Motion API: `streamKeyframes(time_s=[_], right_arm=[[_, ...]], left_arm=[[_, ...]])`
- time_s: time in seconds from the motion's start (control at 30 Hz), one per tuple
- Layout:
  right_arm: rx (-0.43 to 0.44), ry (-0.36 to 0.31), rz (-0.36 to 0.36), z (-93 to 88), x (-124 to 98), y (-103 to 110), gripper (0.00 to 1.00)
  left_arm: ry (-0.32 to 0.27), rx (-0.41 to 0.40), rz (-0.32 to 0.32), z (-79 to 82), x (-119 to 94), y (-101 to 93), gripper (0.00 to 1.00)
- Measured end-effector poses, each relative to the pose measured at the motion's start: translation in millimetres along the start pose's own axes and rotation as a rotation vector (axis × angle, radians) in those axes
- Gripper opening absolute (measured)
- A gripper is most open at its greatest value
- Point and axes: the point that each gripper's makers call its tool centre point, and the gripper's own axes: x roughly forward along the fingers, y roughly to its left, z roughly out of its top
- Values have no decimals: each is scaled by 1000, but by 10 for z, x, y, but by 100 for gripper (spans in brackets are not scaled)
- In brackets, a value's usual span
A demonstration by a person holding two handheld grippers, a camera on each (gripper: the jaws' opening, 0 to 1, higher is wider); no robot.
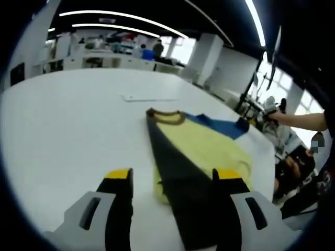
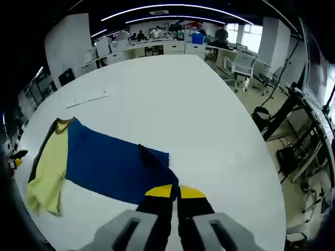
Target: Fold the garment on the visible template until the final outline fits inside the template.
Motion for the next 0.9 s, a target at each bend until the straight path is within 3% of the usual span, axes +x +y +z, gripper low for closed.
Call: streamKeyframes(time_s=[0.13, 0.23, 0.33, 0.6, 0.83, 0.87, 0.9], right_arm=[[-98, 57, -86, -194, -43, -144, 0], [-29, 56, -67, -277, -17, -99, 0], [-23, 73, -73, -336, 24, -112, 0], [-71, 100, -80, -378, 44, -126, 2], [-74, 13, -53, -205, -32, -128, 42], [-90, -29, -8, -129, -37, -51, 47], [-81, -29, 1, -125, -51, -33, 51]], left_arm=[[6, 1, 1, -14, 4, -4, 57], [10, -2, 0, -26, 6, -10, 57], [14, -1, 1, -32, 11, -11, 57], [10, -3, 7, -24, 2, 10, 57], [8, -7, 8, -42, -16, 12, 57], [6, -8, 9, -43, -21, 14, 57], [5, -9, 9, -43, -26, 16, 57]])
